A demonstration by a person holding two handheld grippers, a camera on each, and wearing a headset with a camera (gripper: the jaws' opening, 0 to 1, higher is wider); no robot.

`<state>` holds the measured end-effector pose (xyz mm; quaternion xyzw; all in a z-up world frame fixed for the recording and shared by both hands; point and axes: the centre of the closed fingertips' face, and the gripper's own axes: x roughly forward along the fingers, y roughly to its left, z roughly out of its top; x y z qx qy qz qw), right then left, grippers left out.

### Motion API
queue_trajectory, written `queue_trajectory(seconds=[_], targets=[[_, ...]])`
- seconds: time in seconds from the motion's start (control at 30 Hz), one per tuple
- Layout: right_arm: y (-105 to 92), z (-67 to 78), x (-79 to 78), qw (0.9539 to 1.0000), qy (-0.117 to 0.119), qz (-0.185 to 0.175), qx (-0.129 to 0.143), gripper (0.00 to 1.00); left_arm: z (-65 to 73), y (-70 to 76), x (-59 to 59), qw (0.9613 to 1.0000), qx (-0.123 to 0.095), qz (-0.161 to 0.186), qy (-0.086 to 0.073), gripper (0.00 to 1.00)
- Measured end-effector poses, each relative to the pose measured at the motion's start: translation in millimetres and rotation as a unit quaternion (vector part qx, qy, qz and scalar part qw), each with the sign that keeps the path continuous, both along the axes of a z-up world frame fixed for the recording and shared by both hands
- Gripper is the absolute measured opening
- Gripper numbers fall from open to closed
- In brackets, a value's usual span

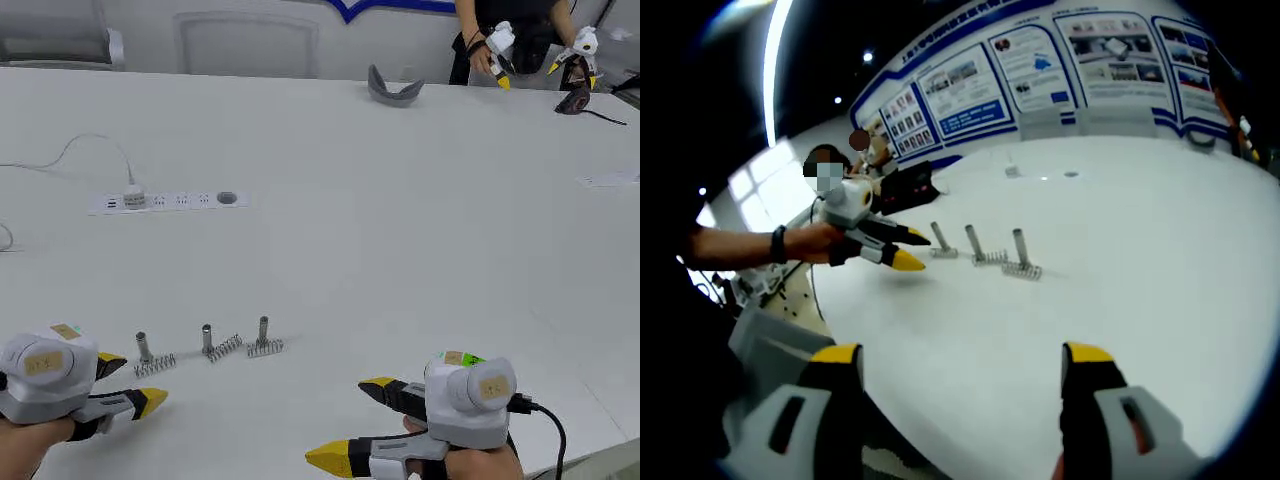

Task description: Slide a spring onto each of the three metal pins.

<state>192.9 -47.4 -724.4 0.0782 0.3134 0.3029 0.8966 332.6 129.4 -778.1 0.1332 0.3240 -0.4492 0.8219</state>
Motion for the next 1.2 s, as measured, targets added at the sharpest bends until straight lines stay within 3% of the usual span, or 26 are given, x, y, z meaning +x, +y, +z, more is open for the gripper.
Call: queue_trajectory(seconds=[0.3,0.47,0.53,0.7,0.87,1.1,1.2], targets=[[-5.1,-0.8,-5.3,1.0000,0.004,-0.005,0.003,0.82,-12.7,-10.7,4.9,1.0000,0.007,-0.002,0.006,0.36],[-8.4,-1.7,-7.0,0.9999,0.005,-0.009,0.001,0.82,-16.3,-14.1,3.6,0.9999,0.014,-0.005,-0.001,0.27],[-8.2,-2.6,-7.3,0.9999,0.007,-0.009,0.001,0.82,-14.8,-18.1,4.5,1.0000,0.005,-0.002,-0.006,0.26],[-4.6,-3.5,-7.5,1.0000,0.008,-0.003,-0.001,0.82,-16.5,-21.0,6.4,0.9997,0.012,0.007,-0.019,0.12],[-2.2,-3.7,-7.4,1.0000,0.008,-0.001,-0.001,0.82,-17.4,-18.6,2.1,0.9996,0.019,0.004,-0.020,0.11],[-0.4,-5.5,-7.8,1.0000,0.010,0.001,0.001,0.82,-15.5,-5.5,-13.8,0.9993,0.030,-0.009,-0.023,0.11],[1.1,-6.0,-7.8,0.9999,0.011,0.004,0.002,0.82,-15.9,-1.4,-13.2,0.9994,0.029,-0.004,-0.018,0.12]])
